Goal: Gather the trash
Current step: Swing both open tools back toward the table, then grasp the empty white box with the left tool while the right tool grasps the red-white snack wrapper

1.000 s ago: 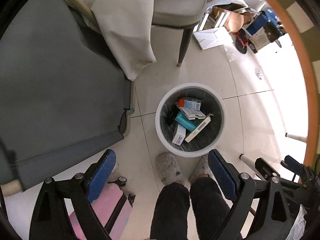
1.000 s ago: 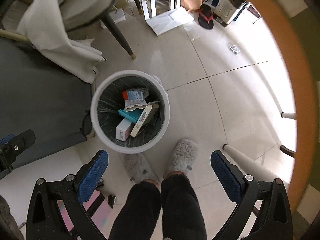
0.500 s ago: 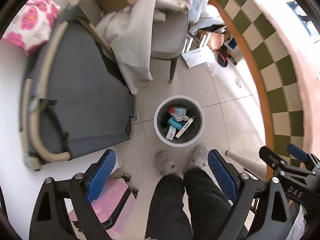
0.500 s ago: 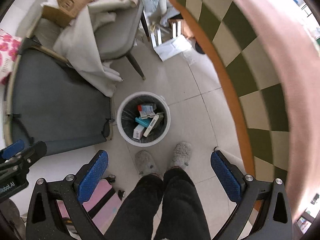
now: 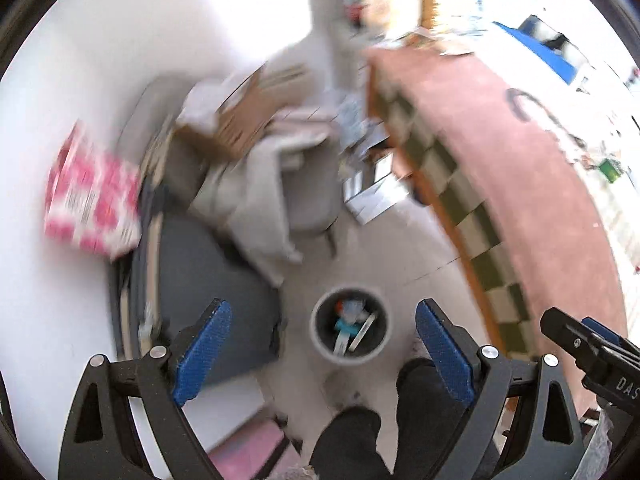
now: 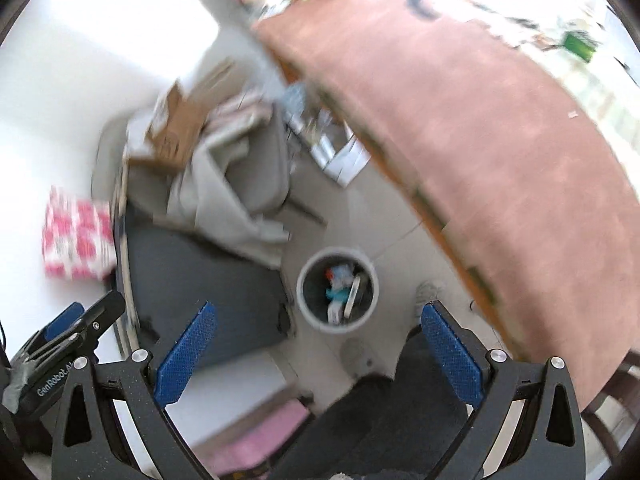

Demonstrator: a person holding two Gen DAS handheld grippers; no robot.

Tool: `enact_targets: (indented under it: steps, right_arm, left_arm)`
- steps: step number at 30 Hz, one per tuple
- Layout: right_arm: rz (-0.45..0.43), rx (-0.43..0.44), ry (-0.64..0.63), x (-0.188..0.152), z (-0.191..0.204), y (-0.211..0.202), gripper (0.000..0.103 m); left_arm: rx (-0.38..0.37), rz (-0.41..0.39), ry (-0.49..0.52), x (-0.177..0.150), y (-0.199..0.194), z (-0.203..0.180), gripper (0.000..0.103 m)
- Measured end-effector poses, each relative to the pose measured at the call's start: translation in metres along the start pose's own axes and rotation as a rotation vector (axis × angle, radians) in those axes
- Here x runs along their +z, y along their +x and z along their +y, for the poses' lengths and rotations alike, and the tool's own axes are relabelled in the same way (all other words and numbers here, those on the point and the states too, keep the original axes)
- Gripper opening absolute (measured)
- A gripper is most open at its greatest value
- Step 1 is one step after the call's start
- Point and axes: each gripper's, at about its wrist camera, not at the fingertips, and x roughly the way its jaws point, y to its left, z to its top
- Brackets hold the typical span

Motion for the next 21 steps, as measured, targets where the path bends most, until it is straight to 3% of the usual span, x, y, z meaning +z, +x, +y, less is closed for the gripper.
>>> enact_targets:
  steps: [5, 7, 11, 16, 21]
  right_arm:
    - [-0.091, -0.058, 0.179, 0.058, -0.089, -0.039, 0.103]
    - [-0.121, -0.096, 0.282, 0.081, -0.145, -0.056, 0.103]
    - [-0.179, -0.173, 0.504, 0.117, -0.268, -0.091, 0.103]
    - [-0.236, -0.321, 0.760, 0.144, -0.428, -0.121, 0.103]
    - [-0.189, -0.392, 0.955, 0.155, -0.556, -0.118, 0.103]
  left_arm:
    - [-0.078, -0.050, 0.167, 0.069, -0.012, -0.115, 0.101]
    - [-0.103, -0.052, 0.224, 0.094, -0.013, -0.162, 0.101]
    - [-0.152, -0.038, 0.388, 0.146, -0.006, -0.293, 0.101]
    - [-0.209, 0.015, 0.569, 0.179, 0.021, -0.428, 0.101]
    - [-0.243, 0.090, 0.651, 0.202, 0.040, -0.526, 0.101]
